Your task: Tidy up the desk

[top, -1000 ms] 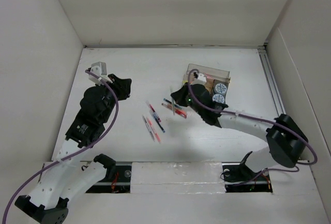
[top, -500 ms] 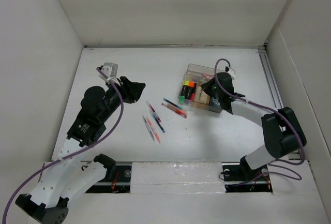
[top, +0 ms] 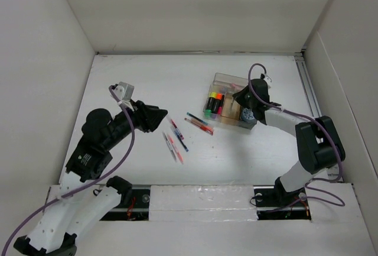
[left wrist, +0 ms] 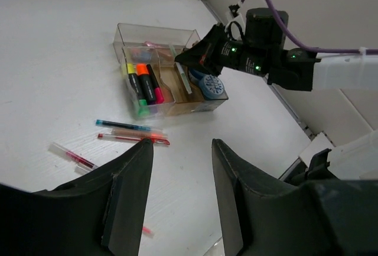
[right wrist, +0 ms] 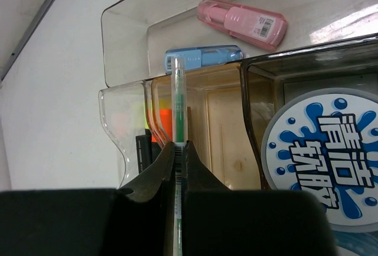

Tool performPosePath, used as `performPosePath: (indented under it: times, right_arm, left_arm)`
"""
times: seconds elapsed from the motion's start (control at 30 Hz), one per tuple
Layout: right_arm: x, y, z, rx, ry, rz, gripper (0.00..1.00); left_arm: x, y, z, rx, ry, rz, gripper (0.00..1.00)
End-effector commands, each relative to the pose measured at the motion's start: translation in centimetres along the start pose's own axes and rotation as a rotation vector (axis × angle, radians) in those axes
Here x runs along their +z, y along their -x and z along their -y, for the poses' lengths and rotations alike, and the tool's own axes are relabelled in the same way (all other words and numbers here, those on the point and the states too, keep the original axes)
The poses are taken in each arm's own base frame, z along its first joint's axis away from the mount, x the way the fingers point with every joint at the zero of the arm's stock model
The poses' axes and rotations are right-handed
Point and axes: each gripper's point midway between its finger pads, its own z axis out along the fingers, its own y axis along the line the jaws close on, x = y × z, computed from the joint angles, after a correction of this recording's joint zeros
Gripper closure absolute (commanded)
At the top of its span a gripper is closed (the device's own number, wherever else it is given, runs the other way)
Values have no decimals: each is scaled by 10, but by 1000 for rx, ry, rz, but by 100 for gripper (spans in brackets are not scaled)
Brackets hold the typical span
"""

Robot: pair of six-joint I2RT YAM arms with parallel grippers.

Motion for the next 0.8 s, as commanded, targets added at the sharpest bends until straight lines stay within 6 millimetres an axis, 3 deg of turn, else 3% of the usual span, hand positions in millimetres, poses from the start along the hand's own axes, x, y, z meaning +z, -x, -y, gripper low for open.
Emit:
performPosePath:
  times: [0.0, 0.1, 0.37, 0.53, 0.6, 0.63, 0.7, 0.73, 0.77]
  right_arm:
    - [0, 11, -18, 22, 30, 32, 100]
    - [-6, 9, -21, 39, 26, 49, 97]
    - [-13, 3, -19, 27, 5, 52, 66]
    - [-49, 8, -50, -8, 69, 101, 59]
    - [-62, 6, -63, -25, 102, 100, 60]
    - [-76, 8, -77, -49, 153, 111, 70]
    - [-97, -18, -106, -108, 262, 64, 81]
    - [-106, -27, -115, -149, 302, 53, 95]
    - [-118, -50, -130, -189, 351, 14, 98]
  left_arm:
    - [-24, 11, 10, 46, -26, 64, 59]
    - [-31, 4, 6, 50, -22, 91, 58]
    - [-26, -18, -11, 36, 17, 75, 57]
    - [-22, -21, -13, 33, 21, 60, 58]
    - [-21, -21, -13, 34, 19, 57, 58]
    - [-21, -20, -16, 34, 35, 63, 58]
    - [-18, -19, -16, 35, 34, 64, 58]
    - [-18, -18, -16, 36, 33, 62, 58]
    - [-16, -19, -17, 36, 36, 57, 58]
